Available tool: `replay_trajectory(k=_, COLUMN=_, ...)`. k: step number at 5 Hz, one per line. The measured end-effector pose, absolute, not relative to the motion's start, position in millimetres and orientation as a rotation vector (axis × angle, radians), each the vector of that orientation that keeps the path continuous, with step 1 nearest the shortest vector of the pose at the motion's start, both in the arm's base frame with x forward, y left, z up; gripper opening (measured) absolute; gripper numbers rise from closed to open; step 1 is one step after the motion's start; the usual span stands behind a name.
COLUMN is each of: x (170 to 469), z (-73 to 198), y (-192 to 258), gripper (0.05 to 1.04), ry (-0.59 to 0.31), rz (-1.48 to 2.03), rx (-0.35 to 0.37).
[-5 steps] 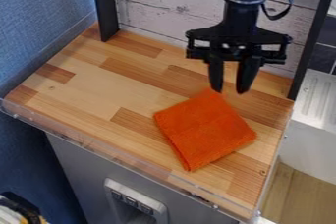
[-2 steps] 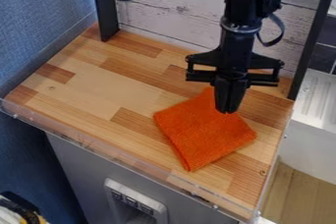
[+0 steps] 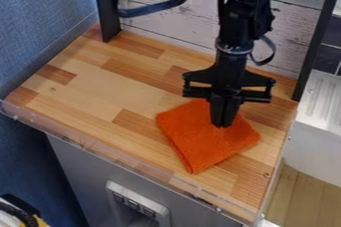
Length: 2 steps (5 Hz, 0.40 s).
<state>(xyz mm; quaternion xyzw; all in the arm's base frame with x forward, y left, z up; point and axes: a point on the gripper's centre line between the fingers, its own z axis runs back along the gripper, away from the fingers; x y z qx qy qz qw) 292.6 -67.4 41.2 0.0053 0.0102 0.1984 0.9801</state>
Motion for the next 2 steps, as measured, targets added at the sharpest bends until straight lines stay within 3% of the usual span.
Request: replay_trajectory(k=2, x=295.3, z=20.9, y=-68.7, gripper=0.062, ry=0.008, rz=0.410, rx=-0.003)
